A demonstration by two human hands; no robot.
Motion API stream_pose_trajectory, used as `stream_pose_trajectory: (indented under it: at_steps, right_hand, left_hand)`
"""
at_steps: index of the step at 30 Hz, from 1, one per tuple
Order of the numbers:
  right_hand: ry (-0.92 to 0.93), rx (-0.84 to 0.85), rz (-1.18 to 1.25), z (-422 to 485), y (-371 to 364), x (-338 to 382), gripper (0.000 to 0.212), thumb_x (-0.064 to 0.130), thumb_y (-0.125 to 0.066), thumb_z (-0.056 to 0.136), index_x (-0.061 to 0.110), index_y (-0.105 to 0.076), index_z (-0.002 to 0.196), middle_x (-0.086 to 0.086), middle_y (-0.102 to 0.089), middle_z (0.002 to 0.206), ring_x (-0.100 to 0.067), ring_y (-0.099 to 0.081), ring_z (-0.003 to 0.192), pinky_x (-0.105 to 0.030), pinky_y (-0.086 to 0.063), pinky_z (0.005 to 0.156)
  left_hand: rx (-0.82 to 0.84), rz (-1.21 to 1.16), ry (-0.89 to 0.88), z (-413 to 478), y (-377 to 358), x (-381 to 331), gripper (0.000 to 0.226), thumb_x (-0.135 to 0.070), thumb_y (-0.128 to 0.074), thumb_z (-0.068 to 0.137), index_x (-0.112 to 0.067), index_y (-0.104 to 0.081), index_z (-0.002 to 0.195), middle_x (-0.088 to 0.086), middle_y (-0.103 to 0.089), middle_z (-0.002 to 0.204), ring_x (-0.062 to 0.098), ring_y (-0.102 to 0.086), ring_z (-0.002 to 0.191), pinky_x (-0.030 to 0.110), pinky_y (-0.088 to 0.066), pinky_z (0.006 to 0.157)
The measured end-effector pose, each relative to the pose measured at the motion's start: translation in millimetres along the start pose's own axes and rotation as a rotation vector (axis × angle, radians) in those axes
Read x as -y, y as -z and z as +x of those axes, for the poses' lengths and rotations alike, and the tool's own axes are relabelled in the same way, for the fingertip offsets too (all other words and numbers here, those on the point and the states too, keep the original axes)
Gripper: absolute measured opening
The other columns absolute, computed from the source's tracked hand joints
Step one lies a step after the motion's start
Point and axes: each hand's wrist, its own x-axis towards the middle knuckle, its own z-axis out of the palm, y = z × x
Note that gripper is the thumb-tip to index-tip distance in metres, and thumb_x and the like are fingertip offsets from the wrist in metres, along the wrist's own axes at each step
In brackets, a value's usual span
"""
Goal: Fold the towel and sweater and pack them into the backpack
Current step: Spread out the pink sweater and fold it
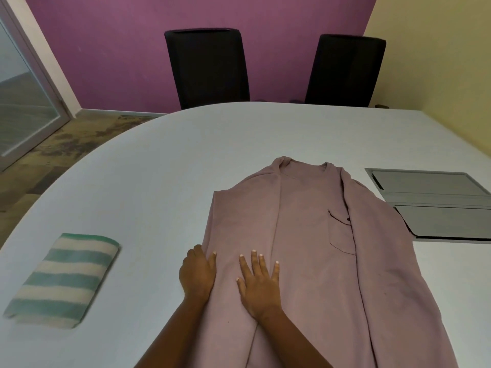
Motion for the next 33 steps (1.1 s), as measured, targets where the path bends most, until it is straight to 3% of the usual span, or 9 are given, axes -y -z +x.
stream_pose_trajectory:
  at_steps: [8,11,13,15,22,26,28,30,33]
  right_hand:
    - [0.001,-0.03,0.053,-53,-5,5,0.089,0.037,0.011,0.097,0.016,-0.075,0.097,-0.011,-0.071,0.105,-0.021,-0.07,0.092,-0.036,-0.057,0.073]
    - [0.049,0.049,0.076,-70,12,10,0.12,0.06,0.035,0.065,0.003,-0.04,0.139,-0.023,-0.033,0.147,-0.028,-0.036,0.136,-0.038,-0.029,0.111]
    - [0.089,0.193,0.153,-83,20,11,0.141,0.068,0.043,0.033,0.01,-0.011,0.149,-0.016,-0.004,0.157,-0.025,-0.005,0.146,-0.036,-0.003,0.117]
    - [0.12,0.239,0.18,-94,26,12,0.148,0.073,0.043,0.024,0.013,-0.008,0.15,-0.013,-0.002,0.157,-0.023,-0.003,0.146,-0.035,-0.001,0.117]
    - [0.082,0.157,0.225,-149,6,14,0.095,0.074,0.016,0.069,0.019,0.012,0.146,-0.007,-0.011,0.157,-0.023,-0.012,0.143,-0.033,0.009,0.114]
    - [0.092,0.136,0.162,-166,-35,-1,0.068,0.06,-0.003,0.092,0.022,-0.002,0.149,0.002,-0.039,0.136,-0.017,-0.04,0.118,-0.035,0.005,0.114]
    - [0.092,0.111,0.181,-169,-24,1,0.063,0.056,-0.002,0.093,0.025,-0.009,0.148,0.005,-0.049,0.132,-0.015,-0.046,0.116,-0.033,-0.014,0.113]
    - [0.071,0.106,0.167,-167,-17,4,0.062,0.052,0.001,0.095,0.029,-0.029,0.144,0.01,-0.065,0.117,-0.012,-0.062,0.105,-0.029,-0.048,0.092]
    - [0.005,0.039,0.125,-170,-13,9,0.074,0.05,0.002,0.097,0.024,-0.066,0.111,0.004,-0.071,0.106,-0.018,-0.07,0.093,-0.038,-0.05,0.086]
  left_hand:
    - [0.089,0.001,0.087,-41,19,18,0.048,-0.049,-0.046,0.091,-0.01,-0.045,0.12,0.009,-0.06,0.114,0.028,-0.061,0.1,0.036,-0.048,0.083]
    - [0.127,-0.008,0.126,-55,27,25,0.054,-0.053,-0.048,0.089,-0.01,-0.045,0.121,0.01,-0.061,0.114,0.029,-0.061,0.101,0.037,-0.048,0.084]
    - [0.176,-0.046,0.161,-61,32,28,0.06,-0.057,-0.052,0.085,-0.01,-0.044,0.122,0.011,-0.061,0.117,0.03,-0.06,0.104,0.038,-0.048,0.087]
    - [0.242,-0.11,0.197,-64,37,29,0.067,-0.058,-0.059,0.081,-0.009,-0.045,0.125,0.012,-0.058,0.122,0.032,-0.058,0.11,0.039,-0.046,0.09]
    - [0.307,-0.179,0.192,-69,54,12,0.062,-0.043,-0.062,0.084,-0.004,-0.045,0.128,0.016,-0.052,0.13,0.033,-0.053,0.116,0.04,-0.044,0.096]
    - [0.361,-0.132,0.265,-87,52,25,0.067,-0.045,-0.059,0.086,-0.003,-0.038,0.133,0.016,-0.047,0.137,0.033,-0.049,0.122,0.041,-0.042,0.101]
    - [0.348,-0.137,0.284,-100,50,33,0.066,-0.046,-0.057,0.087,-0.004,-0.036,0.134,0.017,-0.047,0.136,0.035,-0.049,0.122,0.042,-0.041,0.1]
    - [0.307,-0.131,0.294,-114,51,37,0.063,-0.047,-0.056,0.087,-0.004,-0.038,0.131,0.017,-0.051,0.132,0.036,-0.051,0.118,0.042,-0.042,0.096]
    - [0.262,-0.107,0.279,-135,51,38,0.058,-0.042,-0.054,0.09,-0.003,-0.036,0.129,0.018,-0.055,0.126,0.036,-0.055,0.113,0.042,-0.045,0.093]
